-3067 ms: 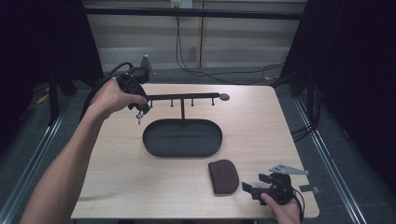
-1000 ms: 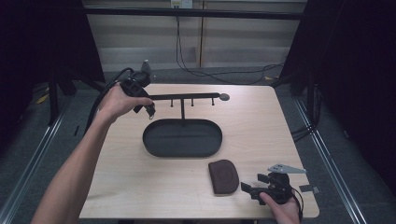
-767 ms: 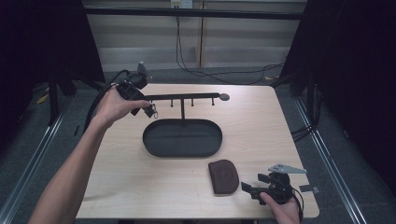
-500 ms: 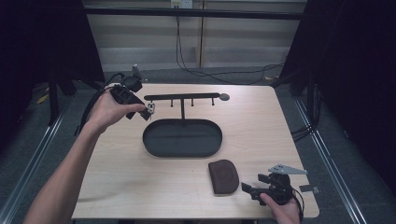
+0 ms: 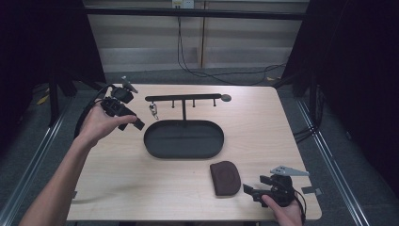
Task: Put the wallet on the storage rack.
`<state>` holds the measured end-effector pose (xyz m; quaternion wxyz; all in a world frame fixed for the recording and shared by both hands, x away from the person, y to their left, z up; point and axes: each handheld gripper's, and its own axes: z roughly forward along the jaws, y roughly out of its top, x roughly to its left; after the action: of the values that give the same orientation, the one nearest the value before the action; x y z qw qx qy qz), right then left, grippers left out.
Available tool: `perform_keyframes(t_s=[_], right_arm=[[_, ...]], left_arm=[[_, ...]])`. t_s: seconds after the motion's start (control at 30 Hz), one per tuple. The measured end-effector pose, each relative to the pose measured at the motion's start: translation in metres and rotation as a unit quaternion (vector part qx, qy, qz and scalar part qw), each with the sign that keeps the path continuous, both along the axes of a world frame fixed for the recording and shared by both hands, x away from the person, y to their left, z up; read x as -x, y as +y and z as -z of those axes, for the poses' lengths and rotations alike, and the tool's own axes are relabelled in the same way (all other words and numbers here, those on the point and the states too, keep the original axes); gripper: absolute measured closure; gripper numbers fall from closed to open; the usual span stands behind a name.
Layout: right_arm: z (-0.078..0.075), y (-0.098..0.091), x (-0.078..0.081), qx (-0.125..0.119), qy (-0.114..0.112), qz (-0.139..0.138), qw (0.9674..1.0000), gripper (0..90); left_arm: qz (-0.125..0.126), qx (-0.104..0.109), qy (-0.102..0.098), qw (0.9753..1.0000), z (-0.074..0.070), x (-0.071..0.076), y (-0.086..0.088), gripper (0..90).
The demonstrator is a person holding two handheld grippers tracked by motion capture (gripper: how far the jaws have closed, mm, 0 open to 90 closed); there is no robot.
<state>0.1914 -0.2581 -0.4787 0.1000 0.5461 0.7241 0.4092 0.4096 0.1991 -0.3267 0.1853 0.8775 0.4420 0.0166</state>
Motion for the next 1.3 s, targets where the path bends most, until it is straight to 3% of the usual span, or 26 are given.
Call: perform_keyframes(t_s=[0.1,0.27,0.5,0.77,1.0,1.13,1.27,1.3], right_arm=[[0.000,-0.001,0.000,-0.002,-0.002,0.001,1.0000,15.2],[0.001,0.000,-0.002,-0.002,0.002,0.002,1.0000,15.2],[0.000,-0.001,-0.002,-0.003,-0.001,0.004,1.0000,15.3],[0.000,0.000,-0.001,-0.003,-0.002,0.001,1.0000,15.3],[0.000,0.000,-0.001,-0.003,0.000,0.005,1.0000,15.3],[0.001,-0.001,-0.001,-0.002,-0.001,0.007,1.0000,15.3],[0.000,-0.001,-0.001,0.000,-0.005,0.010,0.9999,15.3],[0.000,-0.001,-0.001,0.000,-0.004,0.011,0.9999,15.3]], left_arm=[[0.003,0.006,-0.002,1.0000,0.003,0.005,0.007,34.4],[0.008,0.022,-0.022,0.9995,0.008,0.017,0.018,34.0],[-0.009,0.046,-0.052,0.9976,0.018,0.036,0.036,27.8],[-0.007,0.104,-0.075,0.9917,0.040,0.057,0.058,18.4],[-0.005,0.095,-0.102,0.9902,0.060,0.075,0.064,18.8],[-0.005,0.097,-0.132,0.9865,0.070,0.089,0.066,17.1],[-0.032,0.096,-0.164,0.9812,0.078,0.104,0.070,16.9],[-0.033,0.092,-0.166,0.9812,0.079,0.106,0.070,16.9]])
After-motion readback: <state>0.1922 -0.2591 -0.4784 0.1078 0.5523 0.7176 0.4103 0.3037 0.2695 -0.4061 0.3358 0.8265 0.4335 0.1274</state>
